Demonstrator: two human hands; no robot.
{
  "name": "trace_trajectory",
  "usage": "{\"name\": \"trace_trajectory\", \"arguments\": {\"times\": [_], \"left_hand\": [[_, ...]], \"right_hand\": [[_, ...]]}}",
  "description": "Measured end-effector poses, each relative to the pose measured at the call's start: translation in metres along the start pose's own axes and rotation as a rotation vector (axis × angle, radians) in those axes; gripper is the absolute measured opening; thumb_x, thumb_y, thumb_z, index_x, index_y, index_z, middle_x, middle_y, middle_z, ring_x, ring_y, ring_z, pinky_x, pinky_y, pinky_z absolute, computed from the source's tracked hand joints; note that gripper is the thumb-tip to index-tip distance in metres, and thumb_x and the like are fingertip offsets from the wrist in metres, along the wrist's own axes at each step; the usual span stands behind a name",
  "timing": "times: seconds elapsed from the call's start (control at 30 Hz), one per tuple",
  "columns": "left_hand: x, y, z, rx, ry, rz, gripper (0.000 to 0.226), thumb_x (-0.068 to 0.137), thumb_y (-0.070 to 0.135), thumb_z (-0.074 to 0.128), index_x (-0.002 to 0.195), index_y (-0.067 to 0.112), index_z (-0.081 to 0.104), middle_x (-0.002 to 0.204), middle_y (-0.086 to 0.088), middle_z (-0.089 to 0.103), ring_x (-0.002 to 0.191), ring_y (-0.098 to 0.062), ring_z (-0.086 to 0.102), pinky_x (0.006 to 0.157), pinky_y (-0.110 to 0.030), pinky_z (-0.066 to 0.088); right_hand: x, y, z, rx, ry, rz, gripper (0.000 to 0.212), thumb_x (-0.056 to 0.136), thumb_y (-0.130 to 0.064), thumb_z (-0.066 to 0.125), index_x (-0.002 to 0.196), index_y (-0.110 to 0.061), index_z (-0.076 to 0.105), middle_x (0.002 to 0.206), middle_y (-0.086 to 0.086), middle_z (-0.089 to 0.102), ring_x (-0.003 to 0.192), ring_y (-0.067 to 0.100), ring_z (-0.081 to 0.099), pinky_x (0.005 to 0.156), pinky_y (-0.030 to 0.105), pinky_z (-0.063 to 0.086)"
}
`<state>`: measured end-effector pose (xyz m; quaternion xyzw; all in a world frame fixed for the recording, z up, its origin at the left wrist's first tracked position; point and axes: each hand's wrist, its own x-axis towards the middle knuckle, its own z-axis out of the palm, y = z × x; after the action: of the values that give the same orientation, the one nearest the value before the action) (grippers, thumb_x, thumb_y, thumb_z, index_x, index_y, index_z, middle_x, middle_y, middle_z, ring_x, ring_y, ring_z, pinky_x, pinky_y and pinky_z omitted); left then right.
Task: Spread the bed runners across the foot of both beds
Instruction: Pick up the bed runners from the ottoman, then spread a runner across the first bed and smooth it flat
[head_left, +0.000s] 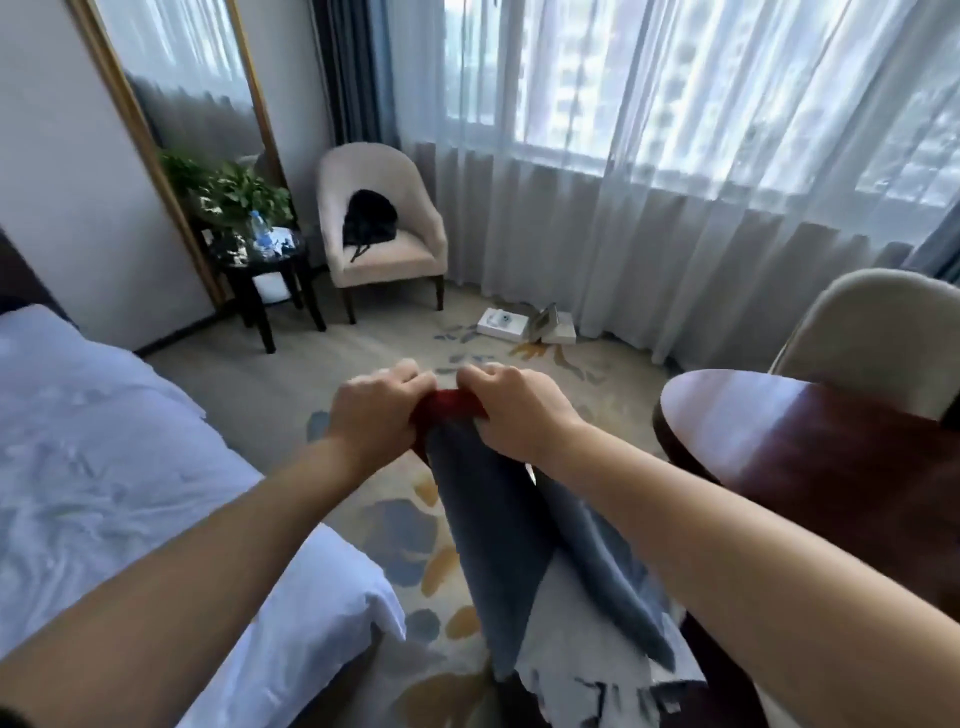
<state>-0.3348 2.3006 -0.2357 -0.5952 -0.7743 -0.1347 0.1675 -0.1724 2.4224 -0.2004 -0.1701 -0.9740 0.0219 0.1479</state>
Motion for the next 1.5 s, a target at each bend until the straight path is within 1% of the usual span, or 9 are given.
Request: {"name": "trace_trajectory", "arguments": {"times": [0.1, 0.33, 0.47, 0.7, 0.9, 0.97, 1.07, 1.23, 1.5], "left_hand": [[-0.045, -0.065, -0.068, -0.004, 0.143, -0.189, 0.012, 0.09, 0.023, 0.061, 0.101, 0.024, 0.063, 0.102, -0.001, 0.055, 0.089, -0.027, 0.057, 0.058, -0.037, 0.048], [-0.169, -0.188, -0.25, -0.205, 0.143, -0.671, 0.015, 0.089, 0.032, 0.047, 0.094, 0.033, 0.061, 0.079, 0.006, 0.064, 0.072, -0.021, 0.059, 0.07, -0.035, 0.045], [-0.238, -0.257, -0.339, -0.489, 0.285, -0.736, 0.024, 0.079, 0.039, 0.043, 0.085, 0.025, 0.061, 0.085, -0.004, 0.069, 0.082, -0.032, 0.068, 0.074, -0.046, 0.058], [-0.312, -0.344, -0.454, -1.1, 0.573, -0.741, 0.037, 0.105, 0.028, 0.043, 0.074, 0.025, 0.063, 0.069, 0.001, 0.064, 0.065, -0.011, 0.062, 0.064, -0.021, 0.054], [-0.422, -0.448, -0.423, -1.049, 0.514, -0.83, 0.02, 0.104, 0.025, 0.048, 0.09, 0.024, 0.062, 0.077, 0.004, 0.064, 0.072, -0.007, 0.059, 0.075, -0.027, 0.047], [-0.458, -0.478, -0.399, -0.999, 0.492, -0.896, 0.021, 0.104, 0.022, 0.05, 0.089, 0.022, 0.065, 0.078, 0.008, 0.068, 0.077, -0.008, 0.06, 0.082, -0.027, 0.047], [-0.516, -0.52, -0.36, -0.976, 0.517, -1.06, 0.027, 0.103, 0.016, 0.048, 0.08, 0.017, 0.063, 0.072, 0.008, 0.067, 0.075, -0.009, 0.058, 0.08, -0.025, 0.047], [-0.616, -0.577, -0.302, -0.738, 0.114, -1.159, 0.045, 0.073, -0.017, 0.032, 0.078, 0.02, 0.055, 0.066, 0.02, 0.053, 0.066, -0.001, 0.046, 0.063, -0.015, 0.038], [-0.731, -0.6, -0.213, -0.772, -0.227, -1.183, 0.038, 0.084, 0.013, 0.052, 0.109, 0.041, 0.053, 0.101, 0.003, 0.065, 0.087, -0.011, 0.06, 0.081, -0.031, 0.049]], "right_hand": [[0.026, -0.103, -0.019, 0.096, 0.111, -0.031, 0.02, 0.089, -0.023, 0.053, 0.11, -0.021, 0.053, 0.096, 0.003, 0.057, 0.077, 0.034, 0.062, 0.064, 0.038, 0.048], [0.082, -0.362, -0.044, 0.362, 0.247, -0.139, 0.017, 0.091, -0.02, 0.055, 0.106, -0.015, 0.05, 0.101, 0.008, 0.059, 0.084, 0.034, 0.06, 0.063, 0.038, 0.041], [0.112, -0.492, -0.072, 0.634, 0.304, -0.196, 0.03, 0.087, -0.018, 0.059, 0.116, -0.012, 0.058, 0.103, 0.01, 0.064, 0.088, 0.029, 0.059, 0.073, 0.039, 0.047], [0.158, -0.656, -0.101, 0.987, 0.262, -0.413, 0.049, 0.073, -0.02, 0.069, 0.12, -0.021, 0.058, 0.095, -0.002, 0.067, 0.086, 0.015, 0.063, 0.071, 0.028, 0.051], [0.211, -0.743, -0.03, 1.036, 0.23, -0.528, 0.021, 0.077, -0.013, 0.058, 0.09, -0.028, 0.062, 0.082, -0.012, 0.065, 0.074, 0.009, 0.062, 0.068, 0.032, 0.053], [0.234, -0.774, 0.011, 1.005, 0.177, -0.481, 0.03, 0.078, -0.017, 0.06, 0.105, -0.03, 0.057, 0.099, -0.01, 0.059, 0.085, 0.01, 0.058, 0.075, 0.03, 0.051], [0.26, -0.824, 0.084, 0.867, -0.261, -0.569, 0.06, 0.068, -0.027, 0.059, 0.128, -0.029, 0.056, 0.11, -0.006, 0.06, 0.095, 0.01, 0.057, 0.078, 0.021, 0.042], [0.258, -0.905, 0.198, 0.591, -0.541, -0.727, 0.024, 0.075, -0.023, 0.064, 0.098, -0.027, 0.059, 0.09, -0.003, 0.067, 0.085, 0.023, 0.064, 0.068, 0.034, 0.05], [0.192, -0.971, 0.316, 0.359, -0.632, -0.506, 0.019, 0.086, -0.021, 0.058, 0.103, -0.021, 0.051, 0.09, -0.002, 0.061, 0.079, 0.023, 0.061, 0.064, 0.036, 0.05]]}}
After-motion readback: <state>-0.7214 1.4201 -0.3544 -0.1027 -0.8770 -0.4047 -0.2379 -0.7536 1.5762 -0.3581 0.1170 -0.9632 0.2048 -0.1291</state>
